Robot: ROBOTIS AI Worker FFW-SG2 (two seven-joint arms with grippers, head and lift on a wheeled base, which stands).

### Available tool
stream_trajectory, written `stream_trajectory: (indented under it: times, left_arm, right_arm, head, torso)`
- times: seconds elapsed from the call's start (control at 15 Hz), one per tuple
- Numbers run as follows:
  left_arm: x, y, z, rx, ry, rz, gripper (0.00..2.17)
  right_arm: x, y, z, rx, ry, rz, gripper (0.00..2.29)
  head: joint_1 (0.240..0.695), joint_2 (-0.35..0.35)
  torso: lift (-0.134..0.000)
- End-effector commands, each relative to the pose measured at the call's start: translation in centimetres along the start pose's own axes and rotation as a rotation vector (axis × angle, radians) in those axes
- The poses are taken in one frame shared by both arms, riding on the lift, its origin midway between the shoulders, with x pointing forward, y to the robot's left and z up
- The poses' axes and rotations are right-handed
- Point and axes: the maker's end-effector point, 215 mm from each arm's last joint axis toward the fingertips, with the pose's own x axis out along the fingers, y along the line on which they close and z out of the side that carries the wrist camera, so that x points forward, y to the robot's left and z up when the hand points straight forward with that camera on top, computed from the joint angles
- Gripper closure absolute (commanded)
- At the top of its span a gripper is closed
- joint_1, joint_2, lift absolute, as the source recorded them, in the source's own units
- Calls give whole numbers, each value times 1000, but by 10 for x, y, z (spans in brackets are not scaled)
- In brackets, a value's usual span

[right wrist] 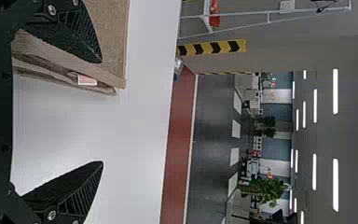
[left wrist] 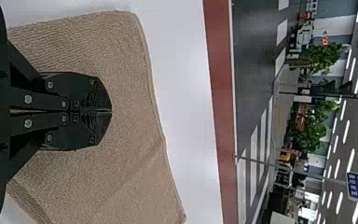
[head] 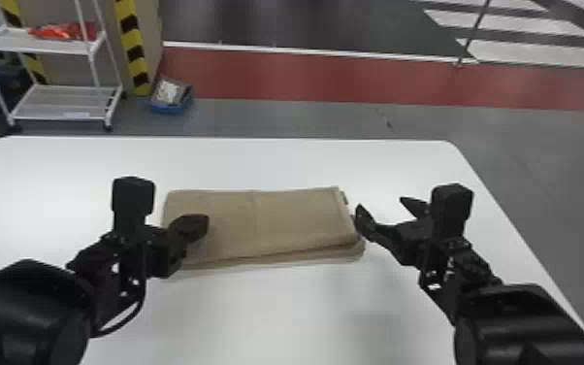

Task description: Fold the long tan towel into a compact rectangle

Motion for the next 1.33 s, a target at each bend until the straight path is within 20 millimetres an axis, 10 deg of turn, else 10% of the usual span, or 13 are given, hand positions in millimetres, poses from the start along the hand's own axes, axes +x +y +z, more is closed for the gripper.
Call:
stream_trajectory:
  times: [0.0,0.8,1.27]
  left_arm:
    - [6,3,-3,-8,7,5,1916]
    - [16,21,-3,-2,10,32,1916]
    - [18,24,-1,7,8,37,1916]
  right_arm:
    - [20,-2,-4,-8,43,0,127]
    - [64,30,-50,28,231,114,346]
    - [55,53,-58,114,283,225,1274]
  head:
    - [695,-138]
    - [695,-95]
    - [695,-75]
  torso:
    - [-123]
    - [-123]
    - [-123]
